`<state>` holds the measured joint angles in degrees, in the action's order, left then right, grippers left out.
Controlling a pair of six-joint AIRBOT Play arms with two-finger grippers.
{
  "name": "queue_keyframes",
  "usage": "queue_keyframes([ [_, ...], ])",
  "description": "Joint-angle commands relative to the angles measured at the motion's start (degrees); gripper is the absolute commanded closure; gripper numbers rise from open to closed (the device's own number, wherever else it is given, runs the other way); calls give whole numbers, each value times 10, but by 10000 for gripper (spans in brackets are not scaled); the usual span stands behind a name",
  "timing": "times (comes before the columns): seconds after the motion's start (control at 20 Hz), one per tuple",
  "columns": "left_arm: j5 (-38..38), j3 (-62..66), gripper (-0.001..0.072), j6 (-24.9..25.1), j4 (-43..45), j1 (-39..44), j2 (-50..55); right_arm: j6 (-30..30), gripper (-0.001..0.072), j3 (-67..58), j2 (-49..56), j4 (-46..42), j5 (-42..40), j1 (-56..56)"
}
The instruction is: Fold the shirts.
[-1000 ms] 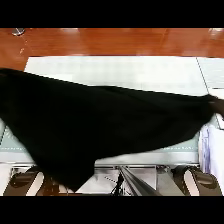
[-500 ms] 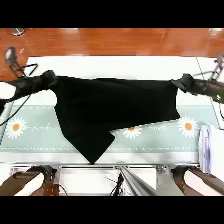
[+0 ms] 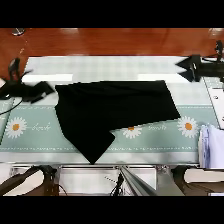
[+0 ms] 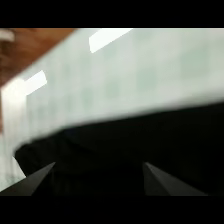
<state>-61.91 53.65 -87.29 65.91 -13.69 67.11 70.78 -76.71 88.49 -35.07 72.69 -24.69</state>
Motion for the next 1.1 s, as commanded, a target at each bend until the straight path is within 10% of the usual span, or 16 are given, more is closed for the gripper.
queue_keyframes([
  [0.0,-171,-92,7,18,27,-109,-23,29,93,58,-49,-218,103,-56],
  [0.25,-135,-271,8,105,-130,-129,-84,79,93,332,-224,-236,-75,-85],
  [0.65,61,-397,11,180,-312,-57,-84,39,93,412,-287,-115,-89,-85],
  [0.7,76,-397,94,209,-333,-37,-84,39,93,412,-287,-110,-97,-85],
  [0.75,80,-397,655,238,-359,-20,-84,40,93,412,-287,-115,-117,-85],
  [1.05,74,-377,676,276,-405,-6,-84,80,93,403,-235,-136,-130,-120],
])
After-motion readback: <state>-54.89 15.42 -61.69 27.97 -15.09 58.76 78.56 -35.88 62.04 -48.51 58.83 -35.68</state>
